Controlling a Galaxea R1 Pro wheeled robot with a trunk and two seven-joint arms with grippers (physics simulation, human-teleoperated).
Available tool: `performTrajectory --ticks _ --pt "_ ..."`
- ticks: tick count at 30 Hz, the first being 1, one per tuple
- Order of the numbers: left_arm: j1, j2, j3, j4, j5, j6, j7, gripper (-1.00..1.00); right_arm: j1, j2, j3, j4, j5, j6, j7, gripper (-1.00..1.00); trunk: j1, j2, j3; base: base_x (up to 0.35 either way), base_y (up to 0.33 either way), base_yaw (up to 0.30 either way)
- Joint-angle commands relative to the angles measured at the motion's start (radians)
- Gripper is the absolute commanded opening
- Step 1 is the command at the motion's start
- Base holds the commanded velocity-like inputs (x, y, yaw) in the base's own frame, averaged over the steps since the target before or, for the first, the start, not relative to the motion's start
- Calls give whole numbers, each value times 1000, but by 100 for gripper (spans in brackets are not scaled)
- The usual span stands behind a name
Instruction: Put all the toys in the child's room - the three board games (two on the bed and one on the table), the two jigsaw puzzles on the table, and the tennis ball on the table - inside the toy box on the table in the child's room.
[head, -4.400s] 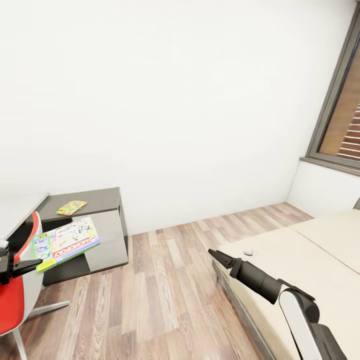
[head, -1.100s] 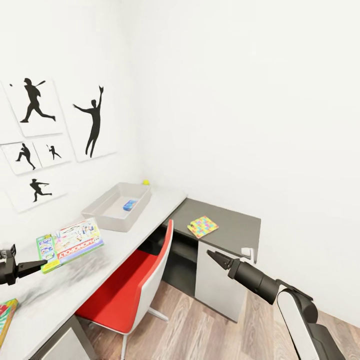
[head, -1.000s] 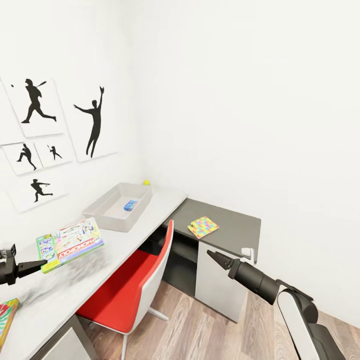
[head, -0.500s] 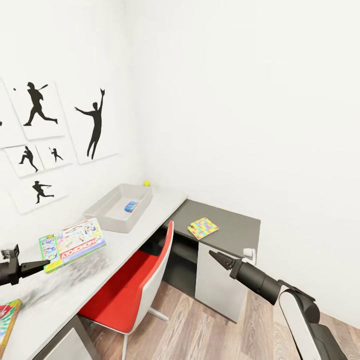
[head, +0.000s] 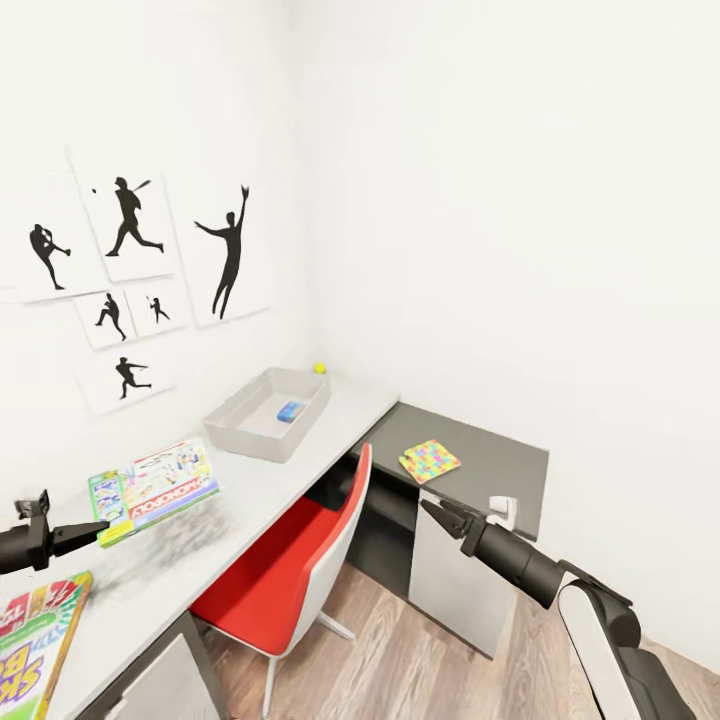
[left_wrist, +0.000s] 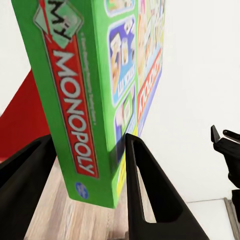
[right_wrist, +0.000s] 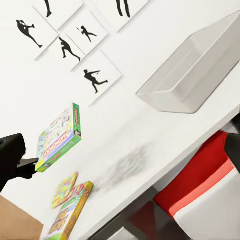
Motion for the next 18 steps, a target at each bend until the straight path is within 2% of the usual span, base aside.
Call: performTrajectory --ticks 1,4,13,18 --pt "-1 -3 1 0 -2 10 -4 -100 -1 1 -1 -1 -6 7 1 100 -4 5 2 -219 0 263" --pt "-1 -8 1 -1 -2 10 -4 -100 0 0 0 -2 -6 7 1 100 -15 26 14 -119 0 264" --pt "-1 -9 2 0 3 0 -4 -100 0 0 2 -3 -6 6 1 100 -15 26 21 -16 0 265" --pt "-1 -24 4 0 2 -3 -4 -100 0 0 3 -4 -5 5 1 100 -15 26 25 129 -87 265"
